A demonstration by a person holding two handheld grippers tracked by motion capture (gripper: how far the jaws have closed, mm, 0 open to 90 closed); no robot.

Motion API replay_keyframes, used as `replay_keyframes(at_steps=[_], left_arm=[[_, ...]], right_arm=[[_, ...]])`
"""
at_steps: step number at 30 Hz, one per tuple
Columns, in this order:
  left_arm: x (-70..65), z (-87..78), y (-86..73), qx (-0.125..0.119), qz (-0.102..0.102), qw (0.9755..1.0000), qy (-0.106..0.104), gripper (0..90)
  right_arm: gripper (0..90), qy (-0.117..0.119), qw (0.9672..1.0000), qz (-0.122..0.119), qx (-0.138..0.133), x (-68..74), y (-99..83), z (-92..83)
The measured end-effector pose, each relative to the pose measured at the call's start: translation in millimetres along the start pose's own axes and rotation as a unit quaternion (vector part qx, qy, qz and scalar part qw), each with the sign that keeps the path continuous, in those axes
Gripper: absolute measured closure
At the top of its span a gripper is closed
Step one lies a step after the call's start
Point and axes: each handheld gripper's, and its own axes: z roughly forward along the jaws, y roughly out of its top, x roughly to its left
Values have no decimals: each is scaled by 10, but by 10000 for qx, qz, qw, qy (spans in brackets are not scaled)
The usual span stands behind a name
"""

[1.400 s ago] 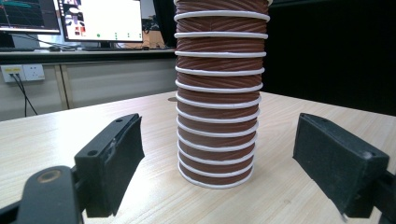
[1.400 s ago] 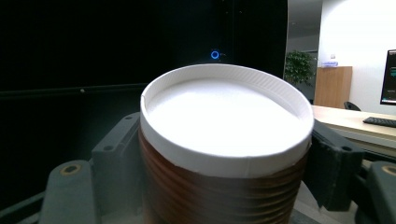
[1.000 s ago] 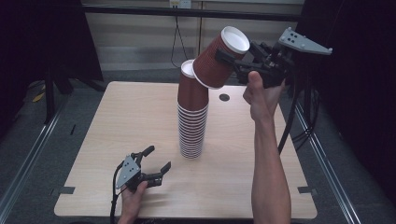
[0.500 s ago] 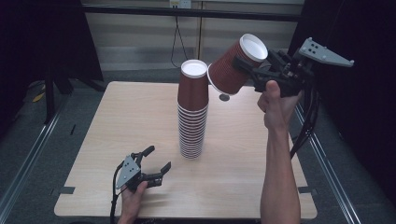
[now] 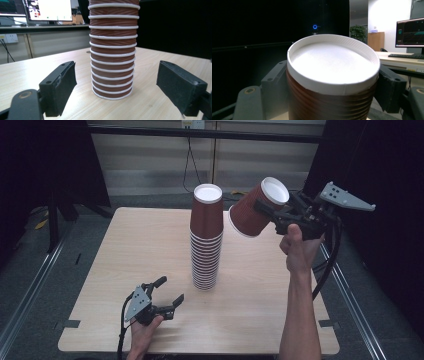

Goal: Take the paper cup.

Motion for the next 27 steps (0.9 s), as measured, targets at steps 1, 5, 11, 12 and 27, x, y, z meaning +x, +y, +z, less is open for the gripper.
replay_keyframes(at_steps=[1, 5, 11, 12, 27], left_arm=[[-1, 21, 8, 92, -30, 9999, -40, 156], [-21, 62, 25, 250, 45, 9996, -109, 156], [-27, 98, 95, 349, -71, 9992, -184, 160], [-15, 97, 118, 401, 61, 9990, -201, 161], [-25, 134, 259, 383, -106, 9978, -523, 178]], right_arm=[[239, -17, 10000, 2, 27, -2, -32, -6], [239, -67, 9998, -20, 182, 12, -152, -35], [239, -95, 9990, -18, 435, 19, -354, -49], [240, -87, 9990, 16, 448, 18, -399, -54], [239, -106, 9982, 212, 548, 92, -835, -128]])
